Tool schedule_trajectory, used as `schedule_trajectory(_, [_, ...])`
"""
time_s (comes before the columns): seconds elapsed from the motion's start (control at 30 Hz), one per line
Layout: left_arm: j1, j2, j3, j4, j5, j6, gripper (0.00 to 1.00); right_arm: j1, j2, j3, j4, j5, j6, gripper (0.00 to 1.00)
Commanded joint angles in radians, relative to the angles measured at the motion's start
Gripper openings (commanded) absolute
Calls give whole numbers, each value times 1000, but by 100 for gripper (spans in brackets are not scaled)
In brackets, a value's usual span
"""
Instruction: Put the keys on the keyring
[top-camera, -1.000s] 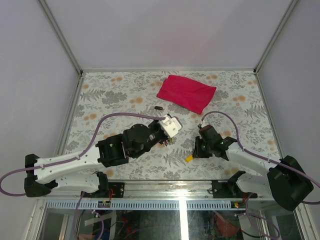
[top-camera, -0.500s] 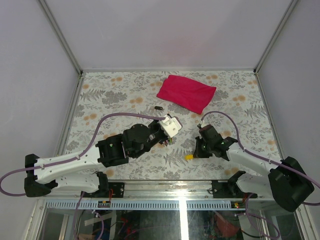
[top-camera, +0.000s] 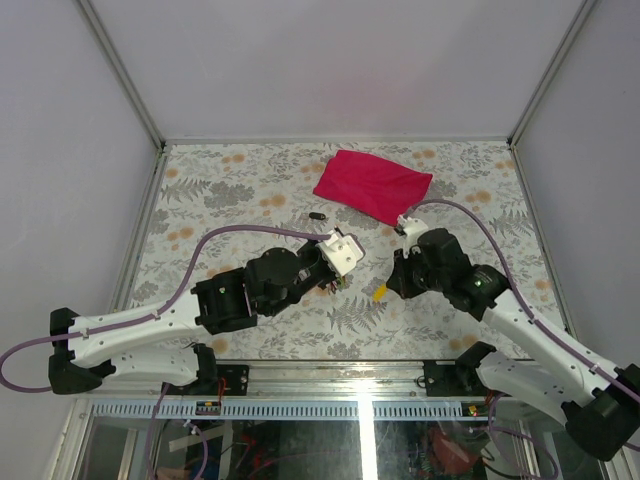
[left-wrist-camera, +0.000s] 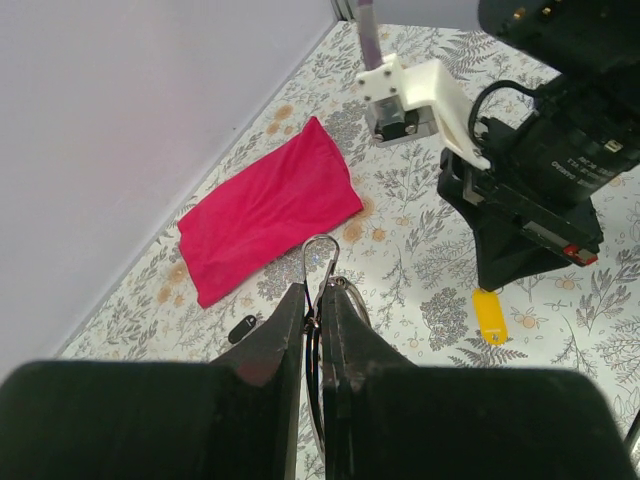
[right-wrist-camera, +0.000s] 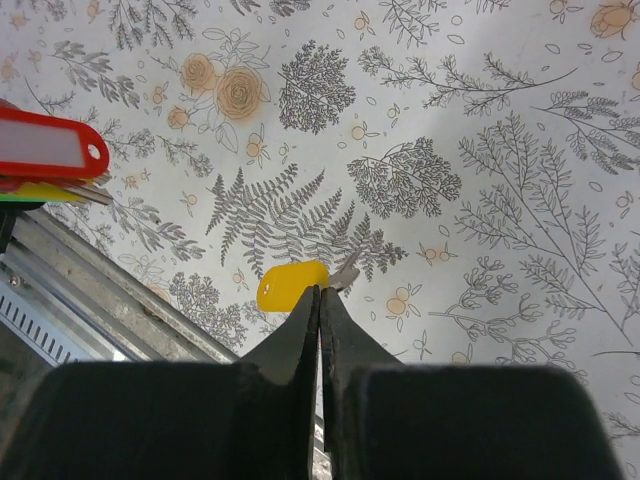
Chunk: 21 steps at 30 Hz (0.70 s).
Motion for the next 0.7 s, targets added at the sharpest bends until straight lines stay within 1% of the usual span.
schedule_trajectory(0.0, [9, -22, 11, 29, 4, -26, 0, 1, 85, 92, -109, -30, -72, 0])
schedule_trajectory(0.1, [9, -28, 14, 15, -1, -34, 0, 1, 153, 103, -128, -63, -50, 0])
schedule_trajectory(0.17, [9, -34, 15, 5, -8, -37, 0, 1, 152, 93, -86, -151, -66, 0])
schedule_trajectory(0.2, [9, -38, 14, 4, -9, -36, 0, 2, 135, 82, -61, -157, -56, 0])
schedule_trajectory(0.27, [9, -42, 14, -1, -10, -42, 0, 2, 114, 89, -71, -37, -35, 0])
schedule_trajectory(0.33, [9, -42, 14, -5, -9, -47, 0, 2, 132, 134, -147, 74, -33, 0])
schedule_trajectory(0.37, [9, -42, 13, -5, -9, -50, 0, 3, 148, 165, -181, 66, -42, 0])
schedule_trajectory(0.43, [9, -37, 11, -2, -10, -52, 0, 39, 164, 204, -181, -16, -37, 0])
schedule_trajectory(0.5, [9, -32, 10, 4, -13, -47, 0, 133, 173, 210, -155, -9, -23, 0])
schedule_trajectory(0.53, [9, -28, 12, 6, -16, -45, 0, 147, 185, 202, -163, 17, -3, 0])
schedule_trajectory(0.6, [9, -26, 18, 5, -21, -44, 0, 116, 201, 146, -178, 164, 61, 0])
schedule_trajectory(0.67, [10, -28, 24, -1, -23, -47, 0, 12, 222, 70, -138, 104, 84, 0])
